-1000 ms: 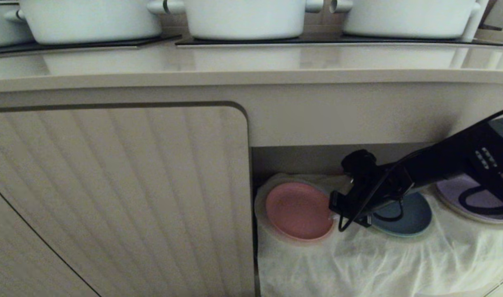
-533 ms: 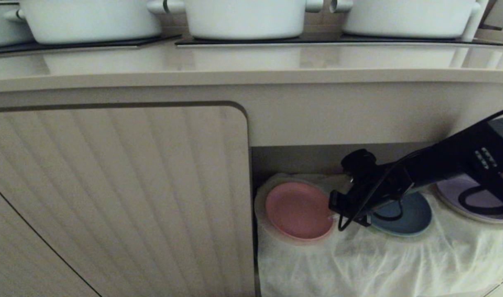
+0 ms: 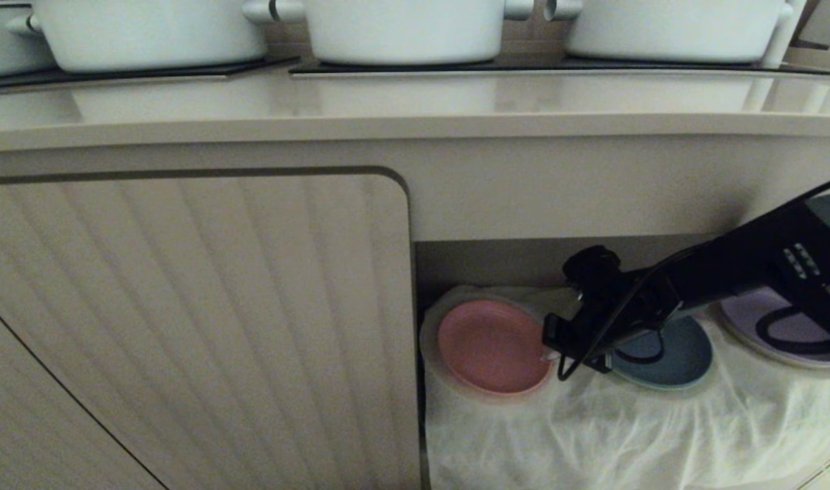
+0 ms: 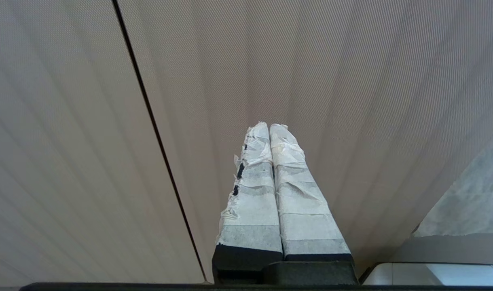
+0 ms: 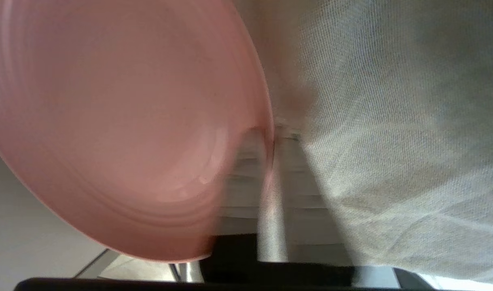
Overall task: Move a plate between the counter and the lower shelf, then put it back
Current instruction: Put the plate in the cupboard
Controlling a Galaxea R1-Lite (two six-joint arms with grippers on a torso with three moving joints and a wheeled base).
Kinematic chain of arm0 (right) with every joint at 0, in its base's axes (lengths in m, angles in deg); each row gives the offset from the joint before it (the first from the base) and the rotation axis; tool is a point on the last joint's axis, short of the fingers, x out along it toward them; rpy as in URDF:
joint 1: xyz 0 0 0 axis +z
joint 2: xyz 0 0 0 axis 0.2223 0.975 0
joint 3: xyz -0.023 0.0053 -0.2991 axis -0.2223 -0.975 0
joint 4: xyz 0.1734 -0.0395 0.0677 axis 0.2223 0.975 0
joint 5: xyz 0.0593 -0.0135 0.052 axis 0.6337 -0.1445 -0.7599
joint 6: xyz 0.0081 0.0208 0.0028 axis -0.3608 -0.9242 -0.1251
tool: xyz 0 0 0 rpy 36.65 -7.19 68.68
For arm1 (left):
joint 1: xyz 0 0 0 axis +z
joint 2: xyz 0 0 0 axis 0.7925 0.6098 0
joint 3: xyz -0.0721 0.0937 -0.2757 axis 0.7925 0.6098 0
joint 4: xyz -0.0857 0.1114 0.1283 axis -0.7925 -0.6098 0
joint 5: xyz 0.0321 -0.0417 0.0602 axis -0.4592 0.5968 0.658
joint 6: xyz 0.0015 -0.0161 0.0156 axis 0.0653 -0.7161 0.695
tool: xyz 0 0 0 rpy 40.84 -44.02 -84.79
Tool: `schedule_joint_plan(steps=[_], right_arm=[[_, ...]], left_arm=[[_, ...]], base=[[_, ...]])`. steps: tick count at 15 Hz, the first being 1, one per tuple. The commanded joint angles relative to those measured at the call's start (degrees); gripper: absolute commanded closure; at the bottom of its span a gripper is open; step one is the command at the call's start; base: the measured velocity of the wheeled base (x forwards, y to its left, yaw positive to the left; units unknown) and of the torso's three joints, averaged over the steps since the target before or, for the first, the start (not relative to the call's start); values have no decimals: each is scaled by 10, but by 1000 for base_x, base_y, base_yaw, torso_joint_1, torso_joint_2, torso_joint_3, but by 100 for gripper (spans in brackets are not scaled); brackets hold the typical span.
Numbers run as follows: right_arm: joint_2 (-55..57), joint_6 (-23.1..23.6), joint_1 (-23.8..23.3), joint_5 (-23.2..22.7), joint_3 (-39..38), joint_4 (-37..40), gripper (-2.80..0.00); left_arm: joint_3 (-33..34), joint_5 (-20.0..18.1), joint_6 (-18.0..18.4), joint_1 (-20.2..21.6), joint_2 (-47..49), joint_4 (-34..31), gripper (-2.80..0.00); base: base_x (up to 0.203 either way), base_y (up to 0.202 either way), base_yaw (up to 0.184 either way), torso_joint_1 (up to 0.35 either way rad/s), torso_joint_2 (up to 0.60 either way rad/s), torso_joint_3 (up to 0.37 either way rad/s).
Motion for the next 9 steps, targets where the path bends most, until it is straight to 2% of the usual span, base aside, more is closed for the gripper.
schedule_joint_plan(steps=[1, 9], right_arm=[[-1, -2, 0, -1, 0, 0, -280], [-20, -1, 0, 0, -6, 3, -280]], left_arm=[[0, 0, 0, 0, 0, 0, 0], [0, 0, 0, 0, 0, 0, 0]], base=[[0, 0, 0, 0, 0, 0], [0, 0, 0, 0, 0, 0]])
